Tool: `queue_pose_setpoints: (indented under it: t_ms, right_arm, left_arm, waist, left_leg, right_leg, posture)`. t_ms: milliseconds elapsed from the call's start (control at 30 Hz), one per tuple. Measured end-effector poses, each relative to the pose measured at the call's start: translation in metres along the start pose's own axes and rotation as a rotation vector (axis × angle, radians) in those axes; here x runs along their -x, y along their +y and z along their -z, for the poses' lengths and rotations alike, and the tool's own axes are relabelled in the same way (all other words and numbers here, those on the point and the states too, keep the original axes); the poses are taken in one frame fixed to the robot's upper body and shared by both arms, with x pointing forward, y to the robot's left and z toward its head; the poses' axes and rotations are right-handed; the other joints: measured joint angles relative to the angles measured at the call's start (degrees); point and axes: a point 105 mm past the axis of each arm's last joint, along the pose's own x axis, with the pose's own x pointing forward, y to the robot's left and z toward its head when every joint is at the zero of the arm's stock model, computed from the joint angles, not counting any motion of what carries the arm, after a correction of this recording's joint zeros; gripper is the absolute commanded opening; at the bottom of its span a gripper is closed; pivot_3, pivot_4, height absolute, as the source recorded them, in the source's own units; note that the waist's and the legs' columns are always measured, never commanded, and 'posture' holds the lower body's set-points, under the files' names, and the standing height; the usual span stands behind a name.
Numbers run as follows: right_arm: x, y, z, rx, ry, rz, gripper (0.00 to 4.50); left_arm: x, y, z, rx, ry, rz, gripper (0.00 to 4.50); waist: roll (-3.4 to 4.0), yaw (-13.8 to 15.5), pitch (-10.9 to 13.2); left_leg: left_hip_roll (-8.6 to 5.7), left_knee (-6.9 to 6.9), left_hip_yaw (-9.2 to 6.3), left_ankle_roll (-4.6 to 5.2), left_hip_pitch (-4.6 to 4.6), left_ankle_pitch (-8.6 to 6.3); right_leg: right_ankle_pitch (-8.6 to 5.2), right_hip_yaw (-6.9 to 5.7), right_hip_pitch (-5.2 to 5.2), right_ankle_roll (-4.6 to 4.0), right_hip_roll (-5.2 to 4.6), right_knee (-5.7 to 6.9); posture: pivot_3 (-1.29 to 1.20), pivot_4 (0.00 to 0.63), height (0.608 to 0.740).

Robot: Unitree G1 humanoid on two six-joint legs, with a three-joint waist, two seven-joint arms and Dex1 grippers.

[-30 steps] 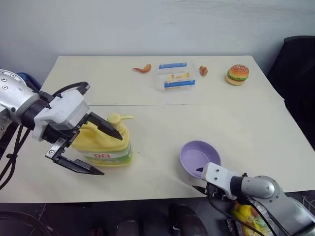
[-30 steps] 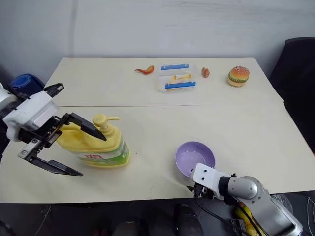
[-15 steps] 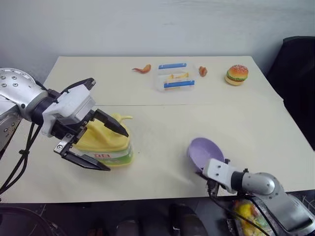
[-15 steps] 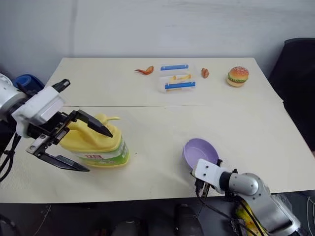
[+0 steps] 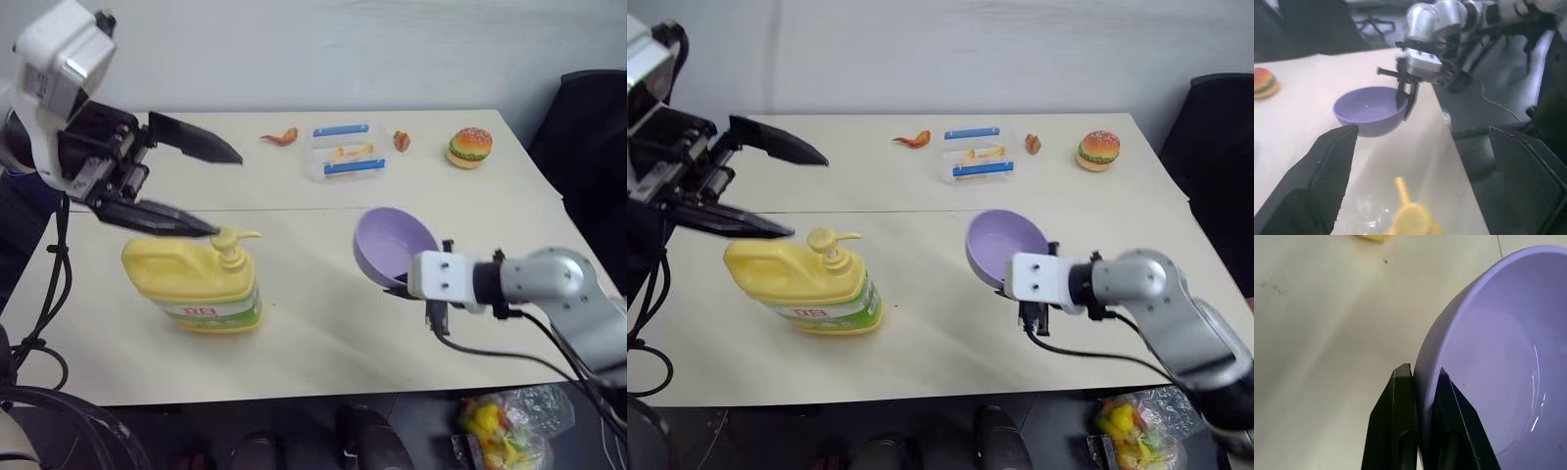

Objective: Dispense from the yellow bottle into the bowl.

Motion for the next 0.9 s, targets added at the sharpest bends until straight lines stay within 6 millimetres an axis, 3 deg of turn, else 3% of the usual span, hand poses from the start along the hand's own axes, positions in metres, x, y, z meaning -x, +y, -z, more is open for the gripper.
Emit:
queue_pose_setpoints:
  t_ms: [133, 233, 433, 767, 900]
  right_arm:
    - [-0.029, -0.006, -0.023, 0.093, -0.042, -0.166, 0.0]
    - [-0.046, -0.019, -0.034, 0.128, -0.05, -0.196, 0.0]
    - [-0.052, -0.031, -0.045, 0.177, -0.057, -0.209, 0.0]
    - [-0.039, -0.023, -0.079, 0.241, -0.12, -0.297, 0.0]
    - [-0.037, -0.02, -0.084, 0.249, -0.132, -0.309, 0.0]
  left_arm:
    - [0.003, 0.006, 0.008, 0.038, 0.007, -0.034, 2.84]
    - [0.002, 0.007, 0.011, 0.049, 0.01, -0.034, 1.89]
    - [-0.004, 0.002, 0.023, 0.067, 0.045, -0.019, 0.02]
    - [-0.008, 0.001, 0.044, 0.044, 0.123, -0.024, 0.02]
    - [-0.01, 0.002, 0.047, 0.027, 0.131, -0.024, 0.02]
  waist:
    - [0.02, -0.1, 0.0]
    - [0.03, -0.1, 0.0]
    - [0.04, -0.1, 0.0]
    - [0.04, -0.1, 0.0]
    - [0.04, -0.1, 0.0]
  left_leg:
    - [0.03, 0.02, -0.01, 0.0, -0.21, 0.0]
    - [-0.01, 0.62, -0.08, 0.03, -1.17, -0.01]
    - [0.01, 1.16, -0.31, 0.08, -1.78, -0.04]
    - [-0.03, 1.25, -0.5, 0.08, -1.78, -0.04]
    - [-0.06, 1.27, -0.51, 0.08, -1.78, -0.04]
  right_leg:
    - [0.02, -0.07, -0.2, 0.03, -0.07, 0.18]
    - [0.03, -0.12, -1.07, 0.04, -0.22, 0.69]
    - [0.03, -0.51, -1.39, 0.05, -0.53, 0.95]
    - [0.03, -0.58, -1.38, 0.05, -0.55, 1.07]
    - [0.03, -0.6, -1.37, 0.05, -0.55, 1.07]
  posture:
    - [0.0, 0.15, 0.74]
    - [0.0, 0.15, 0.74]
    - [0.0, 0.15, 0.74]
    - [0.0, 0.15, 0.74]
    - [0.0, 0.15, 0.74]
